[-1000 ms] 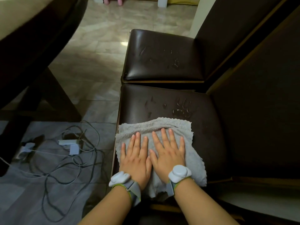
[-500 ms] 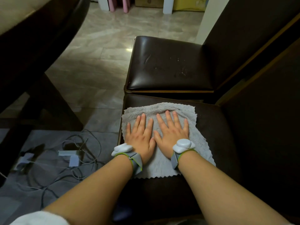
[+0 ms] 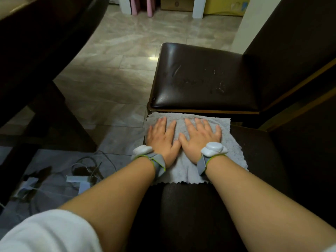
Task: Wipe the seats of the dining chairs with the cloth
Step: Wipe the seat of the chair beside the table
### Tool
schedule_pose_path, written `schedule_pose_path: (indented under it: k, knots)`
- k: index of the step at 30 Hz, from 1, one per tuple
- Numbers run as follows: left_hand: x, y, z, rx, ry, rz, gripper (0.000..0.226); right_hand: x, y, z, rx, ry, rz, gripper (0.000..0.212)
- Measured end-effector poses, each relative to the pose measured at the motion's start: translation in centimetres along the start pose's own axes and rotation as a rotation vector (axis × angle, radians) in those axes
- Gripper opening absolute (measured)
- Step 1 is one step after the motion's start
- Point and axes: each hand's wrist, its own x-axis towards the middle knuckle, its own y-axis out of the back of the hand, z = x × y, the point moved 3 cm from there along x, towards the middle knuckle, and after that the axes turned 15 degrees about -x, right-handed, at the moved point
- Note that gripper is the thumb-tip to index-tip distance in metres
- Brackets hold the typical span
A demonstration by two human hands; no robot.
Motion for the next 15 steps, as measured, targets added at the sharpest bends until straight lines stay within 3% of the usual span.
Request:
schedule_pose_path:
  k: [5, 9, 15]
  knots:
    - [5.0, 1.3, -0.8, -0.038, 0.030, -0.088, 0.069, 2.2, 0.3, -0.6, -0.029, -0.037, -0.010, 0.061]
    - [7.1, 1.5, -1.4, 0.027, 0.030, -0.024, 0.045, 3.2, 0.8, -1.3, -0.087, -0.038, 0.016, 0.055]
    - [6.5, 1.6, -1.3, 0.037, -0.017, 0.006, 0.042, 3.2, 0.3, -1.2, -0.091, -0.049, 0.070, 0.054]
